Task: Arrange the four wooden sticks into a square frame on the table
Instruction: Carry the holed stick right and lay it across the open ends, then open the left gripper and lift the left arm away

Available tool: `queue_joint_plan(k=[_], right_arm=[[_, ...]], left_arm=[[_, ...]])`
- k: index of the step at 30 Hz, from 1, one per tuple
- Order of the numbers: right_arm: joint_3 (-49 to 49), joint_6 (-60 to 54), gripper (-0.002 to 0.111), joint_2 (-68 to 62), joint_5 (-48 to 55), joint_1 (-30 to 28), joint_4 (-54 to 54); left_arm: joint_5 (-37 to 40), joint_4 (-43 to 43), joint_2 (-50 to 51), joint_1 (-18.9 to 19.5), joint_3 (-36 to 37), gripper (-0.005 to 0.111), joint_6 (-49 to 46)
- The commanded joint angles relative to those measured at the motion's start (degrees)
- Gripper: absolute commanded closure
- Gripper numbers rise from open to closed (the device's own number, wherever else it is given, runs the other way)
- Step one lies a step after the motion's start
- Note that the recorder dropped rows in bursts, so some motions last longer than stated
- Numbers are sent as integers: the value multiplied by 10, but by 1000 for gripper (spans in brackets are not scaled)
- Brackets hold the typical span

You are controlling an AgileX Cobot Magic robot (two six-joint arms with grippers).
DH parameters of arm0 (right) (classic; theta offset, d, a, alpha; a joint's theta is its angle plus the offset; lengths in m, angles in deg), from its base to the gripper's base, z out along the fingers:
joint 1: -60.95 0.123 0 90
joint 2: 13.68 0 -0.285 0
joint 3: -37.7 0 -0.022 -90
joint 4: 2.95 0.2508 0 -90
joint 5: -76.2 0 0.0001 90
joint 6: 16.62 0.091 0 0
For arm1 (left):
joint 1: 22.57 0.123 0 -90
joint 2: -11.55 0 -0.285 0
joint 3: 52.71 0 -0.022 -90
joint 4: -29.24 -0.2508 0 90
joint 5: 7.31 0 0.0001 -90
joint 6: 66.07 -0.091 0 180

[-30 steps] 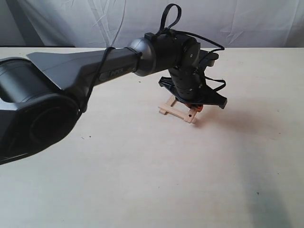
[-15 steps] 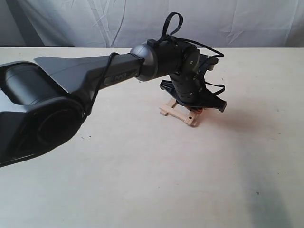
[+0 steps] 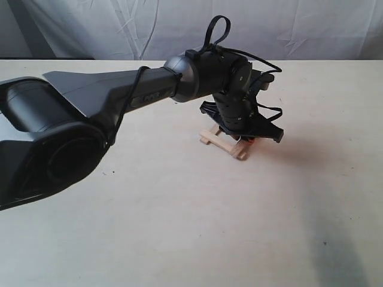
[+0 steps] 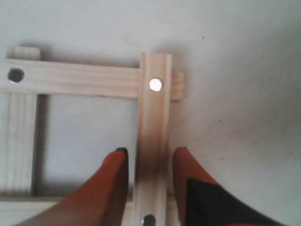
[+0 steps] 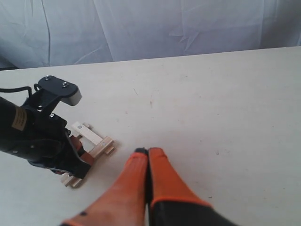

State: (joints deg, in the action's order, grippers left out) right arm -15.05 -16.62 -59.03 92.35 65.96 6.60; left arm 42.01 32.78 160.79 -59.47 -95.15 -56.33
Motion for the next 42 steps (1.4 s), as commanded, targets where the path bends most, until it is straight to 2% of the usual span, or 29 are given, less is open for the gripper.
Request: queue_joint_plan(k=[1, 11, 13, 19, 22, 24, 29, 35, 42], right_arm=[[-3, 0, 109, 1, -9, -3, -2], [-3, 0, 109, 1, -9, -3, -5], [-3, 0, 109, 1, -6, -3, -5], [-3, 0, 109, 1, 1, -3, -10], [-3, 0, 109, 1, 0, -3, -20], [-3, 0, 109, 2, -5, -3, -20], [-4, -36, 109, 19, 4, -3, -20], [-35, -42, 109, 63, -19, -3, -17], [-42, -44, 109, 121, -1, -3, -13]], left_arm=[[15, -1, 1, -3, -3, 70, -27], [35, -9, -41, -1, -4, 72, -29], [63, -20, -56, 4, -4, 77, -29], [166, -46, -97, 48, -4, 107, -29], [206, -46, -127, 72, -4, 107, -29], [206, -49, -147, 78, -4, 107, -33], [206, -72, -237, 72, 6, 107, -40], [133, -81, -387, 71, 104, 107, -42], [1, -109, -582, 71, 317, 107, -38]])
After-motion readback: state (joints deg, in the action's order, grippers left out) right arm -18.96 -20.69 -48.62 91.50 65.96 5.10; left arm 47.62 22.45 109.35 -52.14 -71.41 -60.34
